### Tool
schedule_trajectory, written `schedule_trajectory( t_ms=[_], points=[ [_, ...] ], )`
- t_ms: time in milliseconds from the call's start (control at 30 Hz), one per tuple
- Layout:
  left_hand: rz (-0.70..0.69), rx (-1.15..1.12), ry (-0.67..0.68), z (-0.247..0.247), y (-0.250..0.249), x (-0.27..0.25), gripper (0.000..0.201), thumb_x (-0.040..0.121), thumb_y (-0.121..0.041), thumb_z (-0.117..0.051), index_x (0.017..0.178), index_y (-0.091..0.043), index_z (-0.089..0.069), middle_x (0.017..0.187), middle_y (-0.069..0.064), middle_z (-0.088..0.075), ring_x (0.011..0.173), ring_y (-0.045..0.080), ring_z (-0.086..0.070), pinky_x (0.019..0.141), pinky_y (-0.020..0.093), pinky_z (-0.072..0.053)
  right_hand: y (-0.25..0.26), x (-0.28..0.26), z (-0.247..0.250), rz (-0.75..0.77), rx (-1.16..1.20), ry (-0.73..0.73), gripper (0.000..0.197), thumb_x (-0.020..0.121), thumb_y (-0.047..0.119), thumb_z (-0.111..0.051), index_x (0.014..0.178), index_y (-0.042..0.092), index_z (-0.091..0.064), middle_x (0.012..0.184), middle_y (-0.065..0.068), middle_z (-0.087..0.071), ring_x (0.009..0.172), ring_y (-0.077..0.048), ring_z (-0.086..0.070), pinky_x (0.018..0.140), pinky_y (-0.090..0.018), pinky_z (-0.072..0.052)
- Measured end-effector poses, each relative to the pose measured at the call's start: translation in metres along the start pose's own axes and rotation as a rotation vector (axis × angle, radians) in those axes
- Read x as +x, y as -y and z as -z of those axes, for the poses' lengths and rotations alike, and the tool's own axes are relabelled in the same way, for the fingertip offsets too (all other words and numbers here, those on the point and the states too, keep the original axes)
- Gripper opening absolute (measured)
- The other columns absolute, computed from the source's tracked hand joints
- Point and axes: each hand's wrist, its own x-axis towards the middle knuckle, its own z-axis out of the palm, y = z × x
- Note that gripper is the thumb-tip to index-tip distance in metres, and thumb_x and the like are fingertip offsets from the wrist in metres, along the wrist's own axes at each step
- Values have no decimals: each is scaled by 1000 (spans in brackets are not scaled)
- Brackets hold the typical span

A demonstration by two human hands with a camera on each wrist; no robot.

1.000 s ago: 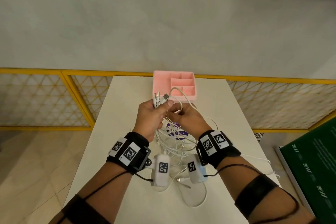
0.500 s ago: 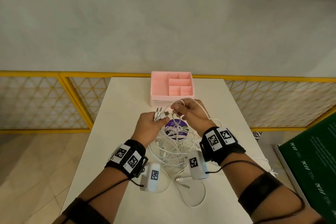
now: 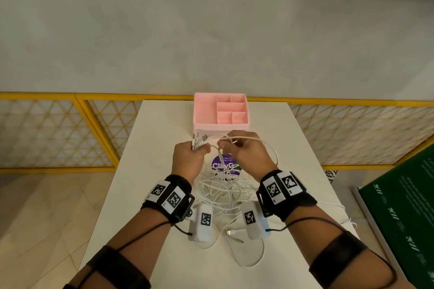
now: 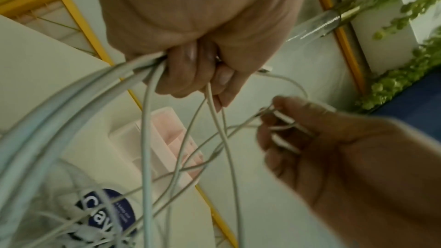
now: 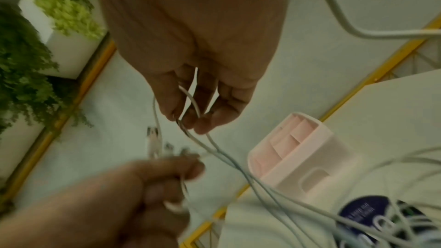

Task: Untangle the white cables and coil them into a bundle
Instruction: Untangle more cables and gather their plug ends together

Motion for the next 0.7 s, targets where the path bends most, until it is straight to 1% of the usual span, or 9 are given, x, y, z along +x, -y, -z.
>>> schedule_trajectory(
  t_ms=[67, 133, 233, 333, 400, 467, 533, 600, 700],
  points=[
    [-29, 61, 7, 0, 6, -2, 32, 85, -15, -75, 61, -6, -55, 54, 1, -41, 52, 18, -33, 54, 27, -31, 13, 5, 7, 31, 113, 30, 9, 93, 7, -64, 88, 2, -69, 76, -6, -72, 67, -19, -68, 63, -31, -53],
    [-58, 124, 31, -3, 10, -3, 38, 86, -15, -74, 60, -2, -50, 51, -2, -36, 51, 16, -30, 53, 26, -29, 28, 9, 13, 63, 164, 70, 11, 95, 4, -60, 89, -3, -66, 76, -10, -70, 68, -24, -68, 63, -33, -55],
    [-117, 175, 74, -10, 3, -5, 43, 87, -15, -73, 56, -10, -45, 48, -6, -33, 47, 12, -27, 47, 24, -26, 47, 12, 14, 91, 109, 108, 11, 97, 8, -58, 90, 2, -65, 75, -8, -68, 62, -24, -66, 55, -32, -50],
    [-162, 136, 98, -13, -4, -4, 48, 88, -16, -74, 51, -16, -44, 42, -13, -34, 42, 5, -26, 42, 15, -25, 54, 16, 12, 12, 66, 130, 13, 101, 15, -49, 96, 7, -58, 82, -17, -71, 58, -30, -65, 48, -30, -45],
    [-222, 151, 107, -12, -3, -5, 34, 88, -15, -74, 58, -15, -56, 48, -11, -48, 48, 5, -37, 46, 15, -31, 53, 18, 13, -55, 108, 132, 14, 103, 16, -44, 95, 9, -54, 78, -19, -71, 57, -32, -64, 48, -30, -46],
    [-283, 130, 114, -8, -4, -7, 14, 88, -11, -71, 75, -12, -66, 63, -3, -62, 58, 6, -50, 52, 14, -38, 49, 19, 13, -85, 173, 112, 17, 103, 15, -42, 93, 9, -54, 69, -16, -67, 51, -28, -59, 49, -30, -45],
    [-300, 19, 161, -4, -5, -11, 14, 91, -9, -68, 79, -15, -68, 61, -10, -62, 55, 2, -52, 53, 13, -40, 46, 19, 11, -107, 259, 77, 20, 104, 16, -42, 91, 8, -55, 62, -11, -61, 46, -24, -50, 49, -30, -38],
    [-255, -83, 264, -2, -3, -17, 13, 93, -6, -66, 84, -15, -69, 54, -17, -57, 49, -3, -48, 48, 10, -37, 47, 18, 10, -145, 416, 65, 21, 104, 19, -44, 90, 8, -55, 59, -9, -55, 46, -22, -42, 50, -30, -31],
    [-212, -35, 354, -2, 7, -21, 5, 92, -6, -68, 93, -7, -73, 55, -17, -58, 48, -3, -47, 51, 10, -38, 63, 18, 15, -156, 700, 82, 20, 102, 23, -46, 89, 10, -53, 59, -7, -46, 50, -19, -37, 50, -31, -27]
  ],
)
